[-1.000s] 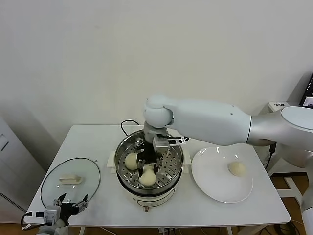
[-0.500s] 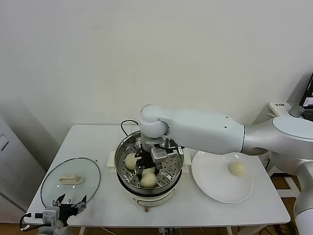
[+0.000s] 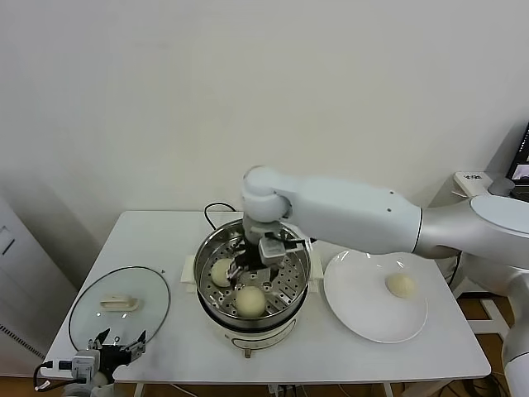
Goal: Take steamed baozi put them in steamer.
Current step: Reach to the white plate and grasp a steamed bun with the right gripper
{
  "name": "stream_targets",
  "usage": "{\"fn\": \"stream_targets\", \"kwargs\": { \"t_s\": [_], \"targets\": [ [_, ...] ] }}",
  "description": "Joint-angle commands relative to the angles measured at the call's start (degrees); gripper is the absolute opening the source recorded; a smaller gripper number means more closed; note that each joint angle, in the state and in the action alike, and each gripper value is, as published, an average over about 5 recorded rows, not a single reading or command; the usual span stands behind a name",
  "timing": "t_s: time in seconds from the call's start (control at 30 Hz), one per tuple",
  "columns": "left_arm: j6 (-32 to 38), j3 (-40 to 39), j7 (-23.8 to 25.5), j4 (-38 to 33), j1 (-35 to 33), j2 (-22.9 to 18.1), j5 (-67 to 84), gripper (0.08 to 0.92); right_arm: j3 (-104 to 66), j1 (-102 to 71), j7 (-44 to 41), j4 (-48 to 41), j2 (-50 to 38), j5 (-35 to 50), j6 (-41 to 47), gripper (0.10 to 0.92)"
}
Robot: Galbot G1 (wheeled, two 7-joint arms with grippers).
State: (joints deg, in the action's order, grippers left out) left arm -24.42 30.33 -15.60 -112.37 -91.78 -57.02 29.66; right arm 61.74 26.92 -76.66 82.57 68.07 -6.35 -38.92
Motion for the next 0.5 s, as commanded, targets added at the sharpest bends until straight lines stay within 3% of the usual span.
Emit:
{"fn": "stream_targets", "kwargs": {
  "t_s": [0.03, 0.5],
  "targets": [
    [-0.1, 0.0, 0.0, -0.2, 0.0, 0.0, 0.0, 0.823, 0.2, 8.7, -1.6, -8.6, -7.5, 10.7, 8.3, 0.823],
    [-0.2, 0.0, 0.0, -0.4, 0.2, 0.3, 0.2, 0.823, 10.1, 9.8, -1.5, -17.0, -27.9, 16.6, 26.0, 0.823]
  ]
}}
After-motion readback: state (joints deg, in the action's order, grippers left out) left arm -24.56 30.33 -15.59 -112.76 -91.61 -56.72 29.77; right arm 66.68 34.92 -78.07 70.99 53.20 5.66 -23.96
